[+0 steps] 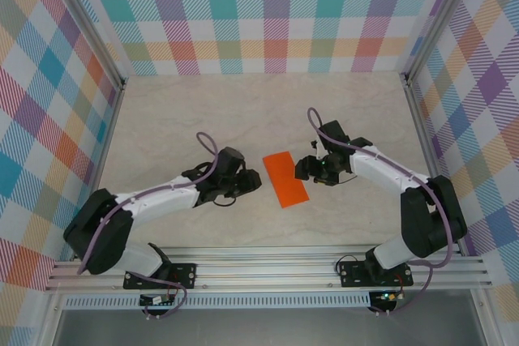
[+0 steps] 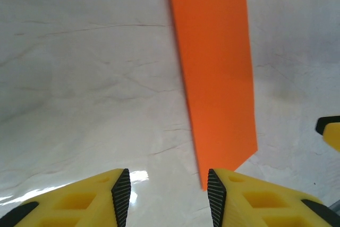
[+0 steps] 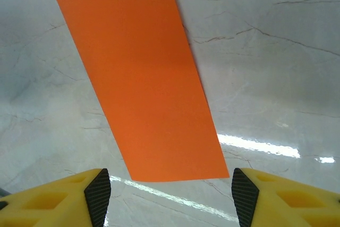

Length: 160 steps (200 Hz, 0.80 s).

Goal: Fold a paper plane with a square sheet of paper (pick it up from the middle)
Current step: Turn over the paper at the center of the table, then rotate the paper at the center of the table.

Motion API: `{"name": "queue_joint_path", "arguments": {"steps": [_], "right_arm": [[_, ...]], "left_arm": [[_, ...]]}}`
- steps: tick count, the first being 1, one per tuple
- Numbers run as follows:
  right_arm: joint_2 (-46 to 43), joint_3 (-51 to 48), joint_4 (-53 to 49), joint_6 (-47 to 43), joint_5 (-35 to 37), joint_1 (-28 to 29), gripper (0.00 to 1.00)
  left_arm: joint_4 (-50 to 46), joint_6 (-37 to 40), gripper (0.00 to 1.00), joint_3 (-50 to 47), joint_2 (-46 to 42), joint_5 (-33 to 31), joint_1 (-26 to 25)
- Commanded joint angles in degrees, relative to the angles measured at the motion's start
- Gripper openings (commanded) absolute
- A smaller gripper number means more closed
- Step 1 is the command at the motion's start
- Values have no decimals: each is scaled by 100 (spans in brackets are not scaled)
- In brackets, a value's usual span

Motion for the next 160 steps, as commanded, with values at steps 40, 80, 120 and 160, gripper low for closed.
{"name": "queue_joint_path", "arguments": {"steps": [40, 80, 120, 160], "right_arm": [[277, -140, 718, -277, -661, -132, 61], [475, -168, 851, -365, -758, -137, 61], [644, -194, 962, -426, -876, -224, 59], [690, -323, 1091, -435, -1066, -315, 58]], "left_arm": [[246, -176, 42, 695, 1023, 42, -204], [350, -361, 47, 866, 1372, -34, -185], [480, -502, 47, 1188, 1880, 95, -128], [500, -536, 48, 1366, 2172, 98, -89]]}}
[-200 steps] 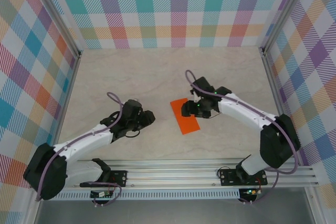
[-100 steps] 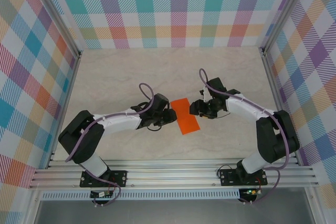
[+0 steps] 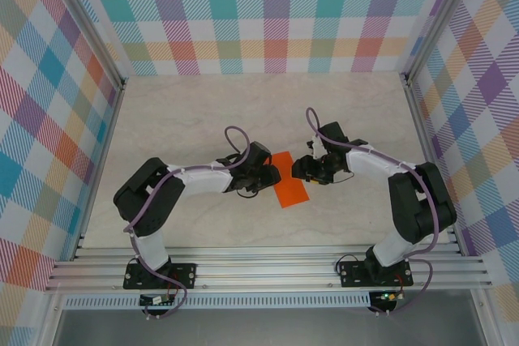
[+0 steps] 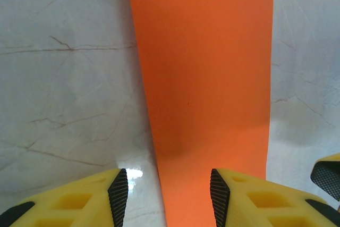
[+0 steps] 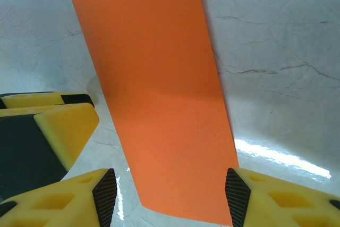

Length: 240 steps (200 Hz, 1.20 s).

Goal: Fold a paper plane with a square sheet of paper (pick it up from the middle)
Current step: Rotate the paper at the center of the table.

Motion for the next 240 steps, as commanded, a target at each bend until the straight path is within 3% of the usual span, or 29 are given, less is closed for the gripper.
{"name": "queue_joint_path", "arguments": {"steps": [1, 59, 155, 207, 240], "right_arm": [[96, -111, 169, -168, -279, -54, 58], [257, -243, 315, -151, -448, -72, 54], [-155, -867, 408, 104, -379, -71, 54], [-420, -932, 363, 235, -249, -70, 54], [-606, -904, 288, 374, -72, -67, 52]], "left_arm": [[114, -88, 48, 184, 154, 88, 67], [223, -3, 45, 418, 402, 217, 154], [98, 351, 46, 912, 708, 454, 217], [-572, 469, 46, 803, 322, -84, 234], [-553, 488, 38, 535, -81, -90, 160]]}}
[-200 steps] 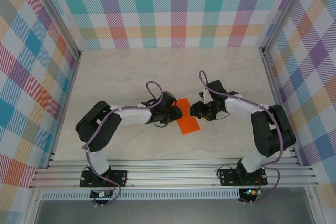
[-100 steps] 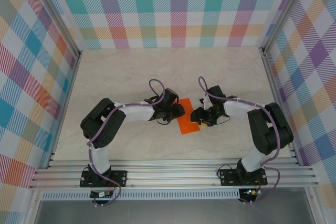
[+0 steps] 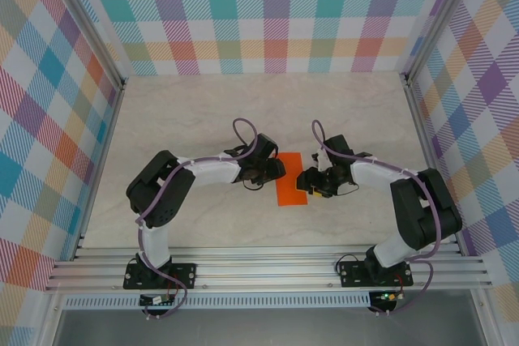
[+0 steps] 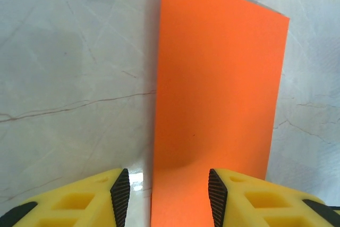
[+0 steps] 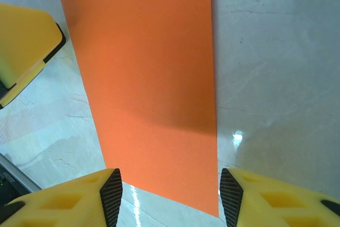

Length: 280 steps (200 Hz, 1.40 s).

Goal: Fold a paper plane with a square sheet of paper (pick it up from the middle)
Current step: Rotate the paper at the center of the table, then third fold the triangle at the center of the table.

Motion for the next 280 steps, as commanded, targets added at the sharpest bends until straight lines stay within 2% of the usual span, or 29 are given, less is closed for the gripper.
{"name": "queue_joint_path", "arguments": {"steps": [1, 31, 61, 103, 187, 235, 280], "right_arm": [[-283, -17, -92, 176, 160, -8, 52], [-469, -74, -140, 252, 398, -5, 50], [-473, -151, 8, 366, 324, -10, 49], [-336, -224, 205, 438, 21, -10, 51], [-96, -129, 293, 419, -38, -10, 54], [145, 10, 409, 393, -87, -42, 57], [410, 161, 527, 386, -456, -72, 56]], "left_arm": [[-204, 161, 38, -270, -622, -119, 14], [-108, 278, 27, -260, -621, 215, -121], [201, 219, 22, -250, -360, 465, -135], [250, 183, 20, -177, -3, 557, -123], [-142, 475, 18, -144, 234, 285, -111], [-239, 505, 18, -184, 208, 250, -111], [-201, 495, 18, -230, 204, 278, -109]]}}
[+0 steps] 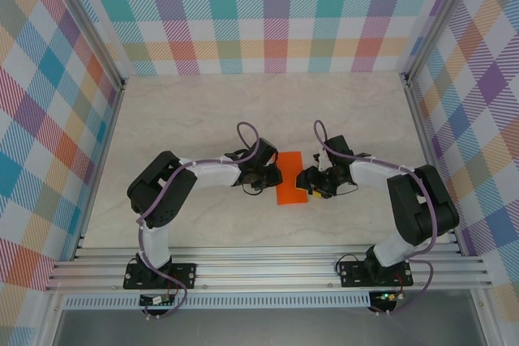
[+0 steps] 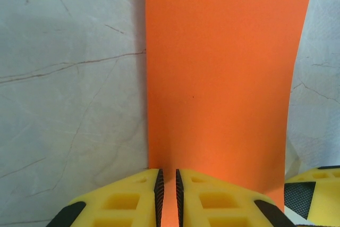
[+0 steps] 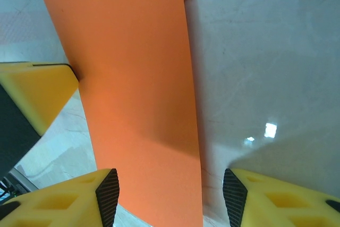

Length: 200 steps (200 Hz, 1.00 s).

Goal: Fold a paper plane with a square sheet of paper (pick it up from the middle)
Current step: Third fold the triangle at the center of the table.

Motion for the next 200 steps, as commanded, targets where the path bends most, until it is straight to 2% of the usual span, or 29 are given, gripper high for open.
{"name": "queue_joint_path", "arguments": {"steps": [1, 57, 95, 148, 200], "right_arm": [[168, 175, 251, -4, -343, -17, 56], [98, 138, 359, 26, -476, -75, 48], [185, 300, 167, -120, -371, -207, 47], [481, 544, 105, -282, -693, -262, 30], [642, 750, -116, -425, -625, -322, 27]], "left_arm": [[-332, 61, 18, -23, 147, -92, -3], [-298, 114, 18, -16, 136, -53, -9], [-355, 220, 18, 4, 94, -29, -2], [-324, 299, 19, 30, 64, 47, -9], [-383, 446, 20, 26, -53, 51, -2]]}}
